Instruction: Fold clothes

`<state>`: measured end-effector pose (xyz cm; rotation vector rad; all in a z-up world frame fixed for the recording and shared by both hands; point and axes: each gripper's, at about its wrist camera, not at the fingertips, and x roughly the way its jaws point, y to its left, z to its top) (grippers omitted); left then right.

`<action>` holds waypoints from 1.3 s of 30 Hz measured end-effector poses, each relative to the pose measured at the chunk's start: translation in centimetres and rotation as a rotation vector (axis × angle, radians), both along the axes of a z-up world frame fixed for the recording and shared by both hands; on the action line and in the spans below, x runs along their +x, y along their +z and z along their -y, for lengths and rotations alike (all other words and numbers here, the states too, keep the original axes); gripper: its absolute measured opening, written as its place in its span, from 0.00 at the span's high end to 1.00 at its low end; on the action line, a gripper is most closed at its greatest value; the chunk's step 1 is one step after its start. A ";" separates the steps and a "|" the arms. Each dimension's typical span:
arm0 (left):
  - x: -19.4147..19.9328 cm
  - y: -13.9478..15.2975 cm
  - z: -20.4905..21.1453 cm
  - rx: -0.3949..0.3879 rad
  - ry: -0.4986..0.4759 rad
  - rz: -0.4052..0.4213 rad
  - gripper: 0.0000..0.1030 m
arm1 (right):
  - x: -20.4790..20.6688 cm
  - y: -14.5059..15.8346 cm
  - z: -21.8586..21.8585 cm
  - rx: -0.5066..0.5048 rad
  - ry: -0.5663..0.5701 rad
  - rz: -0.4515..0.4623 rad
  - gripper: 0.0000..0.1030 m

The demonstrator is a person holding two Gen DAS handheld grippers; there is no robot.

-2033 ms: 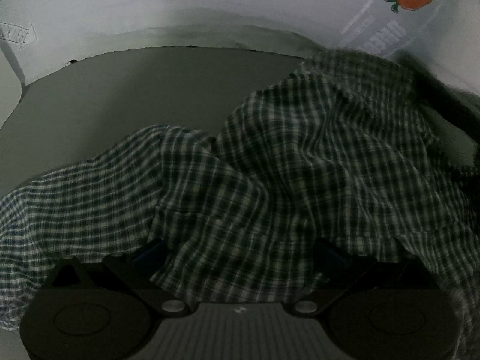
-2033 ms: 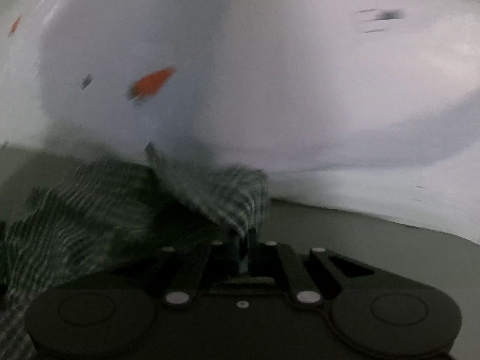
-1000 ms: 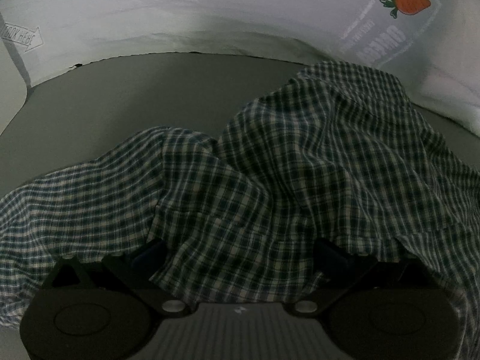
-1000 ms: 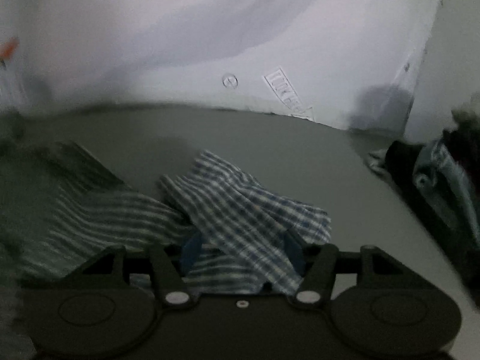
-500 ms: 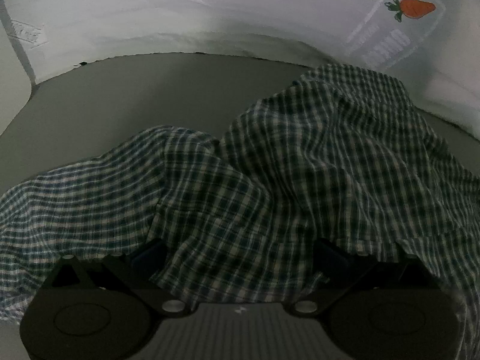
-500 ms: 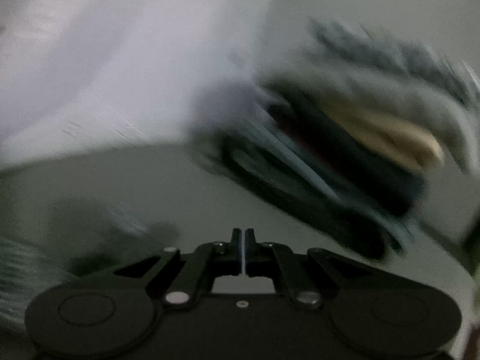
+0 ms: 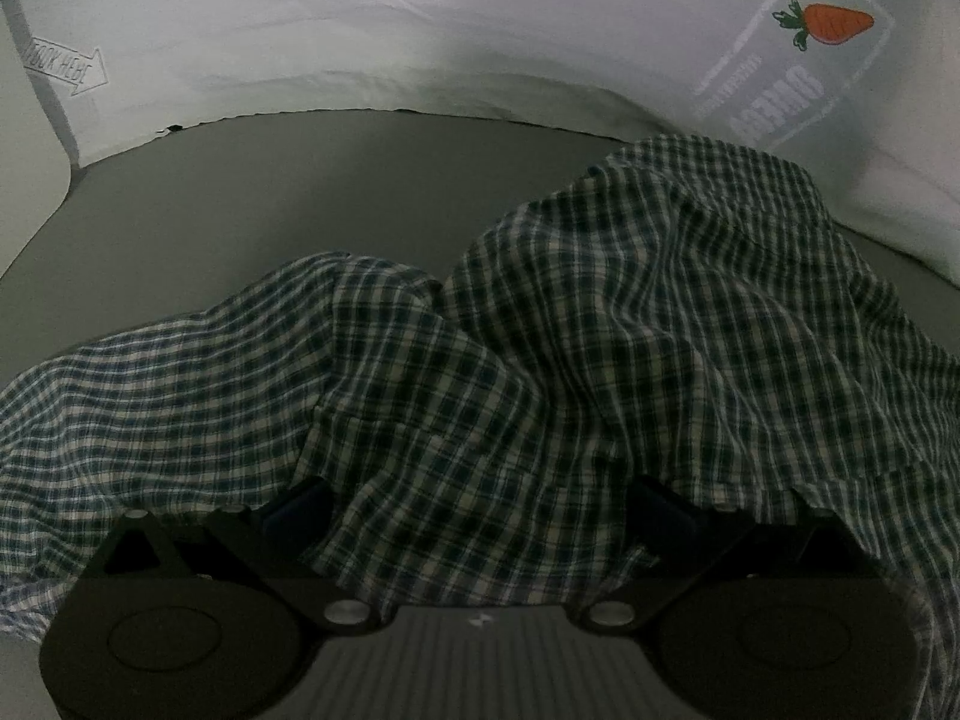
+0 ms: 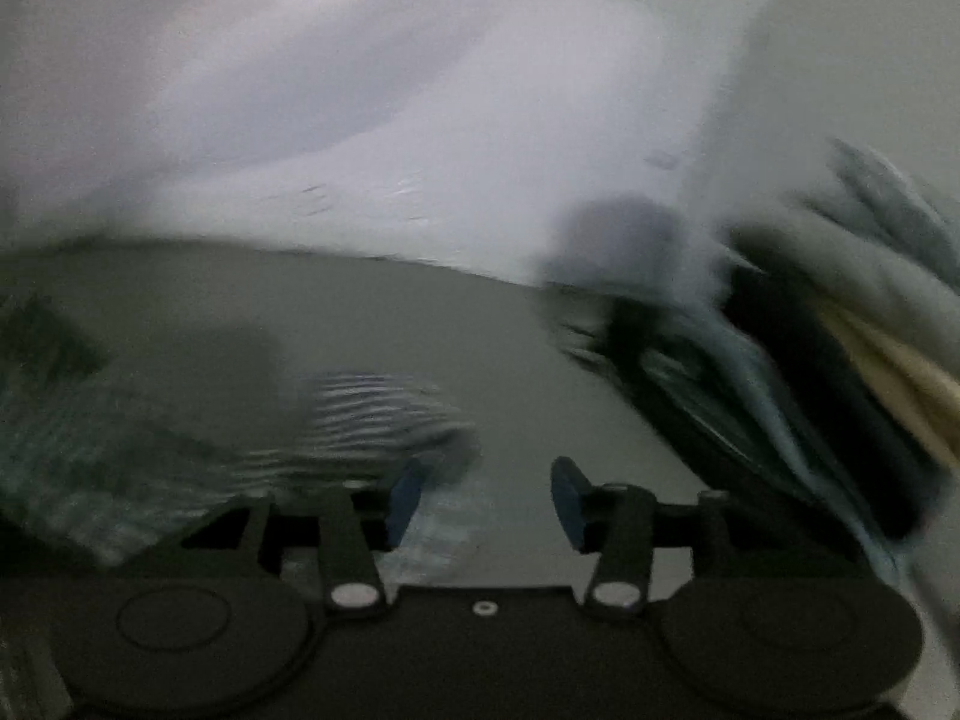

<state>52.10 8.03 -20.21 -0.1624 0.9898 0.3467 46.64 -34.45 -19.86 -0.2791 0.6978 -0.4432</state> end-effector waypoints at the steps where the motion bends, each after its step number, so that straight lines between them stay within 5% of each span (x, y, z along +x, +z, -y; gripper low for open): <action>1: 0.0 0.0 0.0 0.000 -0.001 0.001 0.00 | 1.1 -1.0 -0.7 -0.067 0.007 -0.062 0.47; 5: -0.1 0.0 0.0 0.003 -0.004 0.007 0.00 | 3.6 -4.4 -2.2 -0.365 0.024 -0.233 0.54; 8: -0.2 0.0 0.1 0.005 -0.006 0.013 0.00 | 2.7 -2.5 -0.2 -0.241 -0.003 -0.117 0.98; 10: -0.3 -0.1 0.1 0.007 -0.007 0.017 0.00 | 1.4 -0.2 1.6 -0.149 -0.058 0.018 0.98; 13: -0.3 -0.1 0.1 0.009 -0.007 0.021 0.00 | -1.1 2.6 3.5 -0.152 -0.115 0.218 0.94; 14: -0.3 -0.1 0.1 0.009 -0.006 0.022 0.00 | -1.8 3.3 4.4 -0.131 -0.162 0.262 0.88; 17: -0.3 -0.1 0.1 0.010 -0.005 0.025 0.00 | -3.1 3.2 8.0 0.033 -0.328 0.268 0.46; 20: -0.3 0.0 0.0 0.010 -0.005 0.027 0.00 | -3.6 1.1 10.7 0.167 -0.441 0.147 0.46; 23: -0.2 0.0 -0.1 0.011 -0.004 0.028 0.00 | -4.9 0.6 10.7 0.234 -0.491 0.143 0.46; 34: 0.1 0.2 -1.0 0.011 -0.014 0.032 0.00 | -11.5 0.6 17.2 0.739 -0.682 0.513 0.46; 36: 0.1 0.2 -1.1 0.011 -0.014 0.032 0.00 | -12.8 0.1 18.4 0.852 -0.721 0.597 0.53; 39: 0.2 0.3 -1.3 0.011 -0.015 0.031 0.00 | -12.9 0.8 19.3 0.695 -0.804 0.524 0.65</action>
